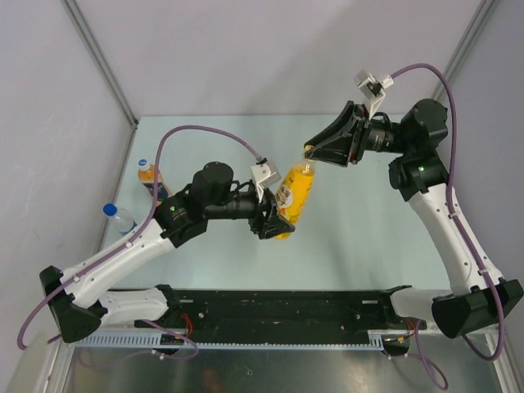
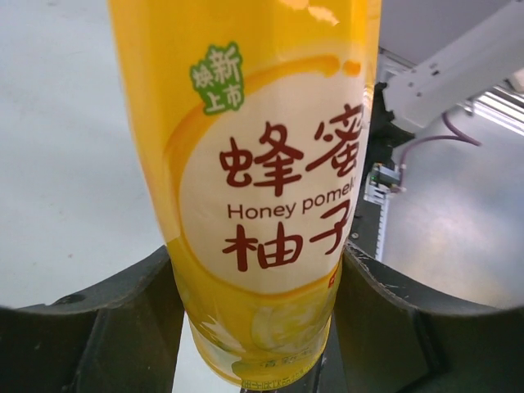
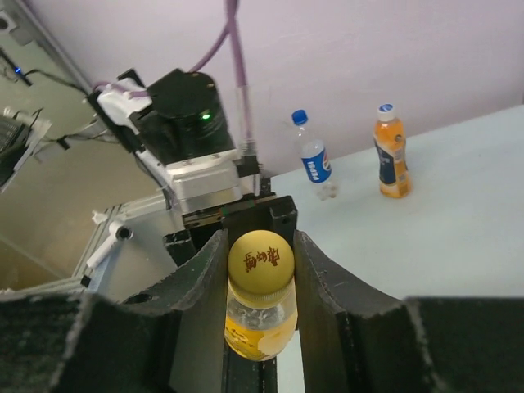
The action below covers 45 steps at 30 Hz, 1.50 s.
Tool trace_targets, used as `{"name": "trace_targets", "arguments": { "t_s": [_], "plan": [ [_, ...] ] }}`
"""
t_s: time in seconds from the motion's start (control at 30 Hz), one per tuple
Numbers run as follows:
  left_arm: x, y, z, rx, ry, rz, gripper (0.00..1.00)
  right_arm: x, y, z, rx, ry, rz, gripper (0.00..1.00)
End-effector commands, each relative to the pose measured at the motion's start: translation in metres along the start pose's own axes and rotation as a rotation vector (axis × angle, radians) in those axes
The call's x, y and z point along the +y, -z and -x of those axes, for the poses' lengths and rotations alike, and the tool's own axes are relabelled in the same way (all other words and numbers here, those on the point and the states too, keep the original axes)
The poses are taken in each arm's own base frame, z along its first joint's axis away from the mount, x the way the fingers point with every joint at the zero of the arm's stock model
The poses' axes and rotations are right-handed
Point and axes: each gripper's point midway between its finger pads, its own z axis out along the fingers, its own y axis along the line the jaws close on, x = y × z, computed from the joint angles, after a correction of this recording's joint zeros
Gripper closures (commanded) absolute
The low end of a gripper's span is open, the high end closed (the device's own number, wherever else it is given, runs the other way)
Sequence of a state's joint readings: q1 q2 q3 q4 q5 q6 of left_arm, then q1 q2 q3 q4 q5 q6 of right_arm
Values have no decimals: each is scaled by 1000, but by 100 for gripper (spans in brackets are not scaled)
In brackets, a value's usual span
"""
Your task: Unscrew the bottle caps
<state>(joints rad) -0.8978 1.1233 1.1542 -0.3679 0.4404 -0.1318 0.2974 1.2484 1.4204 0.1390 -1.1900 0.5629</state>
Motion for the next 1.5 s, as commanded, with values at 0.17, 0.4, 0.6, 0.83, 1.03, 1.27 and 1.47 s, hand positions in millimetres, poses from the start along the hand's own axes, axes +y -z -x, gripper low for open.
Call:
{"name": "trace_targets", "arguments": {
  "t_s": [0.17,0.4,0.6,0.83,1.03,1.27,1.47],
  "plan": [
    [-53,16,23,-118,-120,-301,100,25,3,4,6,126,80,92],
    [-35,14,21,-129,-92,-207,100,17,1,8,-20,95,44,48],
    [-25,16,20,-134,-72,-163,100,15,2,15,-45,104,23,13],
    [-13,20,21,-152,-63,-103,100,16,5,19,-58,109,9,1],
    [2,22,22,-165,-48,-29,100,26,8,23,-69,136,9,1],
    [23,24,20,-175,-27,79,100,21,11,36,-131,137,-62,1],
    [60,24,9,-142,10,269,100,-20,16,51,-250,38,-294,1]
  ]
}}
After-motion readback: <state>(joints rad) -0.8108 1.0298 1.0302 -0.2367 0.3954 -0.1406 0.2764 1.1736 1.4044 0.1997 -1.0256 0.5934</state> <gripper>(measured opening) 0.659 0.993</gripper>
